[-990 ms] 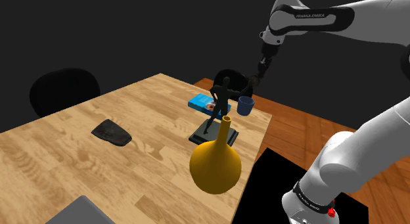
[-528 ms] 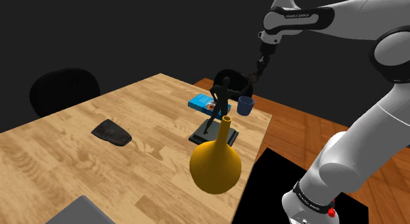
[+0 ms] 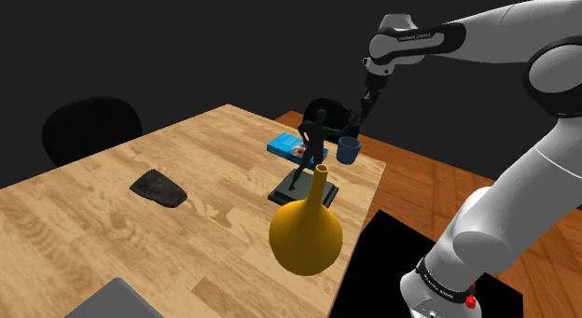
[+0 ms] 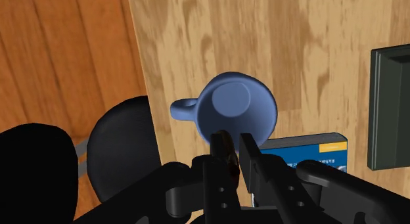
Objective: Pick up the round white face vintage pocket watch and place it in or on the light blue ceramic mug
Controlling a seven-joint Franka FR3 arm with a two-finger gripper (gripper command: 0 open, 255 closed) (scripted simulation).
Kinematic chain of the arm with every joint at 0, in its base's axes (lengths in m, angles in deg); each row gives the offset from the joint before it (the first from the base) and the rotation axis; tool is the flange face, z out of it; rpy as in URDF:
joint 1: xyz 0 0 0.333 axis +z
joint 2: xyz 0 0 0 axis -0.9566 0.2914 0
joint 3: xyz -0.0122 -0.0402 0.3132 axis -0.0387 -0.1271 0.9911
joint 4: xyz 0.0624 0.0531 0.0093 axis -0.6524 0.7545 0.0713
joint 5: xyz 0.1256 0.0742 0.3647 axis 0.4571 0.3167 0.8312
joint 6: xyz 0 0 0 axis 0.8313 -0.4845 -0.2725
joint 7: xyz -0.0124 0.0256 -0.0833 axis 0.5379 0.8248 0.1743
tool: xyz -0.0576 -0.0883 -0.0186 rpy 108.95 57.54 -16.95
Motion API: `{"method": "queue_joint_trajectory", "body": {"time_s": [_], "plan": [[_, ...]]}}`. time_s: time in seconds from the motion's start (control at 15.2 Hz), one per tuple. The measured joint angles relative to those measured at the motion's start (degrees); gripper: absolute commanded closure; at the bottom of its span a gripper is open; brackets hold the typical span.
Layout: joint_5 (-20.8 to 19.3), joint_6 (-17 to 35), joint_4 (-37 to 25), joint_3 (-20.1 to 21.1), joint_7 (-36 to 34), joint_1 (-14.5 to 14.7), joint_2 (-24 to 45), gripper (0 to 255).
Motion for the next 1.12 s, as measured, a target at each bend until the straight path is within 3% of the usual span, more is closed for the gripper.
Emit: {"method": "queue_joint_trajectory", "body": {"time_s": [0.66, 1.12], "plan": [[0.3, 7.5, 6.3, -0.5, 0.0, -0.2, 1.3, 255], [0.3, 8.2, 6.8, -0.5, 0.1, -0.2, 1.5, 255]]}}
